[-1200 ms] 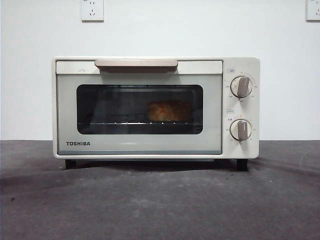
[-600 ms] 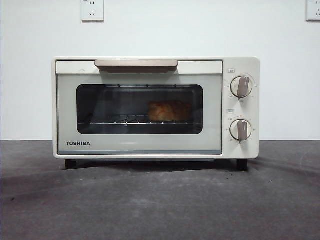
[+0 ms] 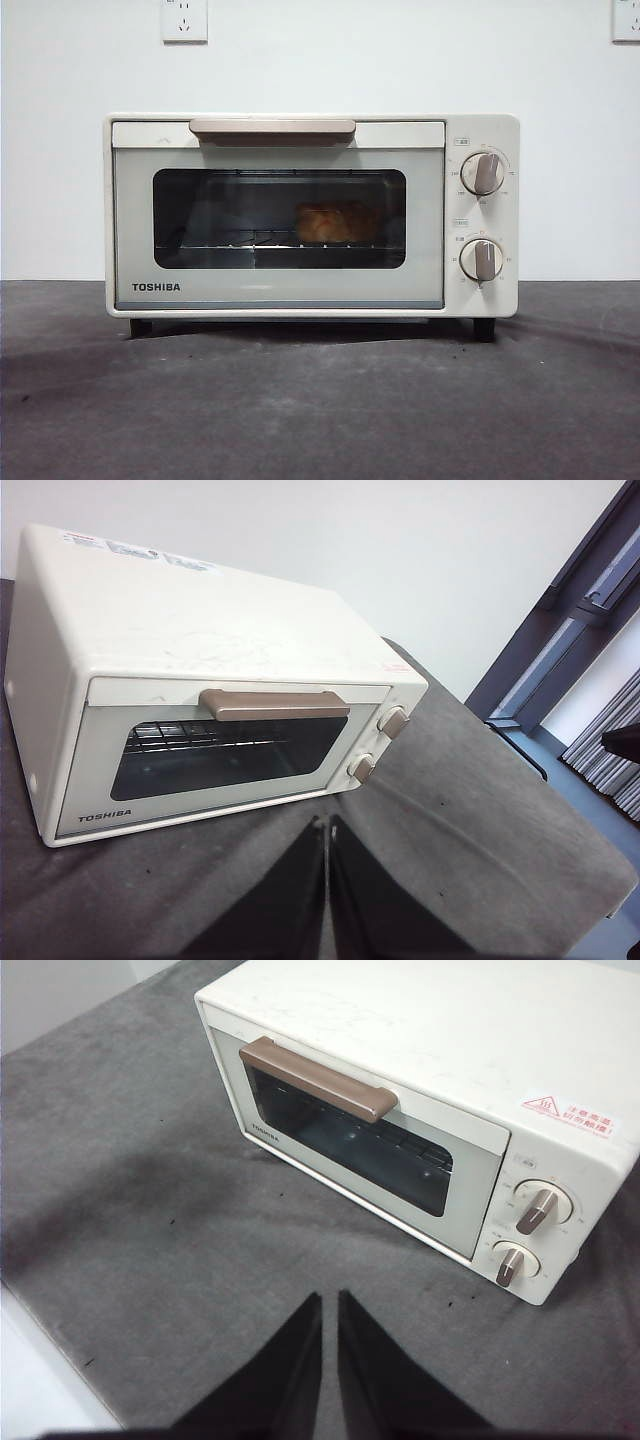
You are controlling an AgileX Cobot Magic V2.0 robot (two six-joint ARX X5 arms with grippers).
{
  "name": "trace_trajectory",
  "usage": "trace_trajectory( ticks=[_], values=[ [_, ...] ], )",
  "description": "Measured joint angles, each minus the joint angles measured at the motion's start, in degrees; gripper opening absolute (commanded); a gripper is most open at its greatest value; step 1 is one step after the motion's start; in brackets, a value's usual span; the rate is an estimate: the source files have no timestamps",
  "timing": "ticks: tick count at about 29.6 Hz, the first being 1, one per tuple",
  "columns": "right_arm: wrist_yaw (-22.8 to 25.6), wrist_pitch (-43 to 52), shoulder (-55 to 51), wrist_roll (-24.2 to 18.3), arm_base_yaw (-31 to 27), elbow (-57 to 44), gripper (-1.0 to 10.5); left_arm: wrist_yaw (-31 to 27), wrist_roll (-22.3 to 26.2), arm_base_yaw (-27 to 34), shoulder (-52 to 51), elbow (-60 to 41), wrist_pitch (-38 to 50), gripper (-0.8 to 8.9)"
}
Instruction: The left arm flap open the oven, the right arm pick bread and place it into oven, the left arm flap close the oven
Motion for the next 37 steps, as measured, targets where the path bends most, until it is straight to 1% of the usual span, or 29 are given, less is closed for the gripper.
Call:
trace_trajectory(
  ticks=[8, 12, 15, 17, 19, 20, 22, 26, 27, 29, 31, 33, 37],
  values=[
    [0.0, 0.0, -1.0, 0.4, 0.0, 0.0, 0.2, -0.1, 0.0, 0.0, 0.0, 0.0, 0.3, 0.11],
    [0.0, 0.0, -1.3, 0.4, 0.0, 0.0, 0.2, -0.1, 0.6, 0.1, -0.2, -1.7, 4.2, 0.11],
    [0.0, 0.0, -1.3, 0.4, 0.0, 0.0, 0.2, -0.2, 2.9, 0.8, -2.6, -7.3, 8.2, 0.11],
    [0.0, 0.0, -1.2, 0.4, 0.0, 0.0, 0.2, -0.8, 6.6, 1.6, -5.7, -13.0, 13.2, 0.11],
    [0.0, 0.0, -1.2, 0.4, 0.0, 0.0, 0.2, -3.8, 10.0, 2.1, -9.0, -19.1, 18.6, 0.11],
    [0.0, 0.0, -1.2, 0.4, 0.0, 0.0, 0.2, -6.5, 11.3, 2.4, -10.8, -22.9, 21.4, 0.11],
    [0.0, 0.0, -1.3, 0.4, 0.0, 0.0, 0.2, -12.4, 12.3, 2.7, -13.6, -29.4, 24.8, 0.11],
    [0.0, 0.0, -1.2, 0.4, 0.0, 0.0, 0.2, -25.6, 12.2, 3.0, -15.8, -39.3, 24.2, 0.11],
    [0.0, 0.0, -1.2, 0.4, 0.0, 0.0, 0.2, -28.4, 12.3, 3.0, -15.7, -40.4, 24.2, 0.11],
    [0.0, 0.0, -1.2, 0.4, 0.0, 0.0, 0.2, -32.2, 12.3, 3.0, -15.7, -41.4, 24.9, 0.11],
    [0.0, 0.0, -1.2, 0.4, 0.0, 0.0, 0.2, -34.1, 12.2, 3.0, -15.9, -42.4, 26.9, 0.11],
    [0.0, 0.0, -1.3, 0.4, 0.0, 0.0, 0.2, -34.6, 12.3, 3.1, -15.9, -43.3, 29.4, 0.11],
    [0.0, 0.2, -1.2, 0.4, 0.0, 0.0, 0.2, -34.7, 12.3, 3.1, -15.9, -43.4, 29.6, 0.11]
  ],
)
